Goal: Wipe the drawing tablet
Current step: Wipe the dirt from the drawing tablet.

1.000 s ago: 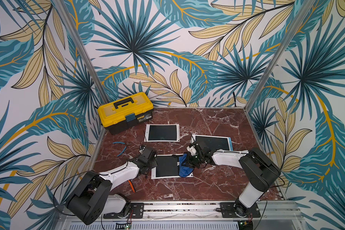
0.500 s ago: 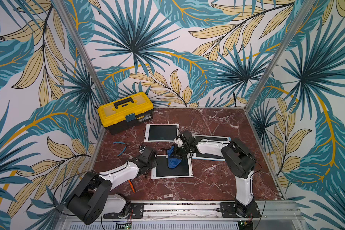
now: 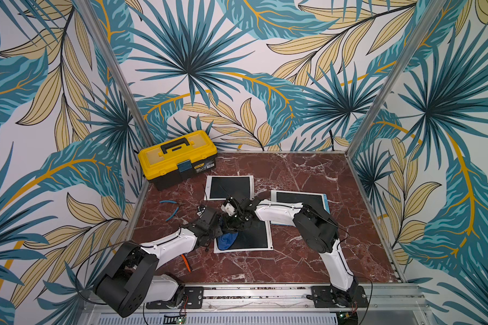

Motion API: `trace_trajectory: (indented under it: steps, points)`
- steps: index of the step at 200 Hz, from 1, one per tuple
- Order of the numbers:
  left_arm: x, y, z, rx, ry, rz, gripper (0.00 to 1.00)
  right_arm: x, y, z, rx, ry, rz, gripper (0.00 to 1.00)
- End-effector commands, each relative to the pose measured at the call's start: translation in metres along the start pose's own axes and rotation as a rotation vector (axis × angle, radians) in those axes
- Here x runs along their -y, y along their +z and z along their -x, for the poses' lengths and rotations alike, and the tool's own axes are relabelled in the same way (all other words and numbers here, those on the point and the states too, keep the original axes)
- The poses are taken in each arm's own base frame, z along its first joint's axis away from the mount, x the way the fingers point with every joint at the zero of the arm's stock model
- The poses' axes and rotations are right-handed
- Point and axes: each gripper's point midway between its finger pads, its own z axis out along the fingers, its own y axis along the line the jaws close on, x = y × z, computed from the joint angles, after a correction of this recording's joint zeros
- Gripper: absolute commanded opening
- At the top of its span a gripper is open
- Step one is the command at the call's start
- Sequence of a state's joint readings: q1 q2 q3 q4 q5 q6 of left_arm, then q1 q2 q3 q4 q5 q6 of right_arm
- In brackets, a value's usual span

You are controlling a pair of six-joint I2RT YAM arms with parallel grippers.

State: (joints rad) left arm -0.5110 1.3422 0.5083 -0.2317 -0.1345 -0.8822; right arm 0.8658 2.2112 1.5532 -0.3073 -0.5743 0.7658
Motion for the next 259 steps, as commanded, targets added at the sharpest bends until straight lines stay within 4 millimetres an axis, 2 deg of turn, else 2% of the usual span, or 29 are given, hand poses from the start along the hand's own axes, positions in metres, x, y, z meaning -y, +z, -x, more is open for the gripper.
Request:
trace_trajectory:
  steps: [1, 21, 59, 72, 83, 85, 89, 118, 155, 200, 224, 259]
  points:
    - [-0.040, 0.011, -0.054, -0.203, 0.045, 0.129, 0.14, 0.010, 0.010, -0.001, -0.044, -0.017, -0.050, 0.03]
    - [-0.040, 0.012, -0.054, -0.204, 0.046, 0.130, 0.14, 0.009, 0.017, 0.007, -0.064, -0.037, -0.066, 0.03]
    - [-0.042, 0.011, -0.056, -0.202, 0.042, 0.129, 0.14, 0.025, 0.019, 0.028, -0.058, -0.028, -0.114, 0.03]
    - [-0.042, 0.010, -0.056, -0.202, 0.041, 0.128, 0.14, 0.036, 0.012, 0.036, -0.040, -0.012, -0.134, 0.03]
    - [-0.043, 0.010, -0.057, -0.201, 0.040, 0.128, 0.14, 0.039, 0.009, 0.035, -0.038, -0.022, -0.154, 0.03]
    - [-0.043, 0.010, -0.056, -0.200, 0.040, 0.127, 0.14, 0.047, 0.001, 0.043, -0.023, -0.005, -0.160, 0.03]
    - [-0.043, 0.010, -0.057, -0.200, 0.041, 0.128, 0.14, 0.052, -0.003, 0.046, -0.015, 0.002, -0.170, 0.03]
    - [-0.044, 0.010, -0.058, -0.204, 0.042, 0.131, 0.14, 0.073, -0.025, 0.046, 0.003, 0.011, -0.217, 0.03]
    - [-0.045, 0.010, -0.059, -0.206, 0.041, 0.134, 0.14, 0.109, -0.048, 0.030, 0.019, 0.070, -0.226, 0.03]
    - [-0.043, 0.010, -0.056, -0.203, 0.043, 0.131, 0.14, 0.150, -0.082, -0.017, 0.018, 0.087, -0.311, 0.03]
    - [-0.041, 0.011, -0.055, -0.202, 0.042, 0.129, 0.14, 0.163, -0.097, -0.039, 0.033, 0.102, -0.338, 0.03]
    - [-0.040, 0.011, -0.054, -0.202, 0.043, 0.129, 0.14, 0.169, -0.119, -0.061, 0.069, 0.129, -0.347, 0.03]
